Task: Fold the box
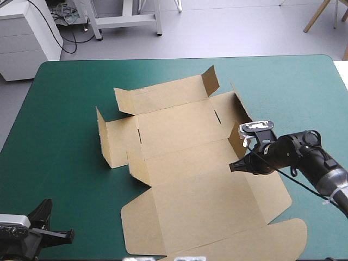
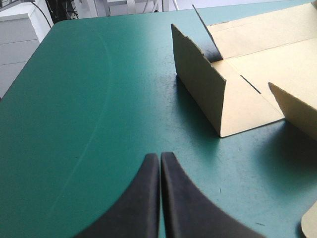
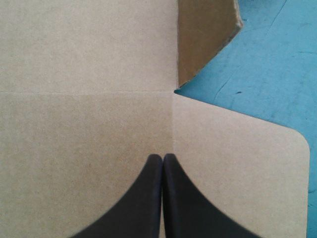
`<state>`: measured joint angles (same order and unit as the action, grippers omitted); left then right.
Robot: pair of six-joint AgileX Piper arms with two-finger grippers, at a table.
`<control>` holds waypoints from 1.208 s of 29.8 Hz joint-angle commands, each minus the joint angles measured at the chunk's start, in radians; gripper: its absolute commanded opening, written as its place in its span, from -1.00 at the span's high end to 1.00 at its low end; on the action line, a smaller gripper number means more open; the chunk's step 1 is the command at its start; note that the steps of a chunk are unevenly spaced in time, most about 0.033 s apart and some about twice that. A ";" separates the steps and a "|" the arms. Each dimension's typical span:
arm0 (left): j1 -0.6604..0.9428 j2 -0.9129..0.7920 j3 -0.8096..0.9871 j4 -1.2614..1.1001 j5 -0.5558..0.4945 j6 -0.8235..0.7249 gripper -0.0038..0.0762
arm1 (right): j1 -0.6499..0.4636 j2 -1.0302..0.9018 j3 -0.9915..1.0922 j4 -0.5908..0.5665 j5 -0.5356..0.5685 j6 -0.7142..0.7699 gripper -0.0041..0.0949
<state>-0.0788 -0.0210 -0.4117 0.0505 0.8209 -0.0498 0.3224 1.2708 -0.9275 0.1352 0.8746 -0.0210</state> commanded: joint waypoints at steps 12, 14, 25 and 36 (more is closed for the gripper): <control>-0.009 -0.011 -0.020 -0.004 -0.078 -0.003 0.93 | 0.002 -0.027 -0.021 0.005 -0.016 -0.003 0.96; -0.009 -0.011 -0.020 -0.004 -0.078 -0.003 0.93 | 0.002 -0.027 -0.023 0.005 -0.016 -0.003 0.96; -0.009 -0.011 -0.020 -0.004 -0.078 -0.003 0.93 | 0.002 -0.141 -0.213 -0.015 0.107 -0.003 0.96; -0.009 -0.011 -0.020 -0.004 -0.078 -0.005 0.93 | 0.002 -0.260 -0.312 -0.105 0.232 0.104 0.96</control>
<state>-0.0788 -0.0210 -0.4117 0.0505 0.8192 -0.0498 0.3224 1.0373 -1.2081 0.0495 1.1313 0.0693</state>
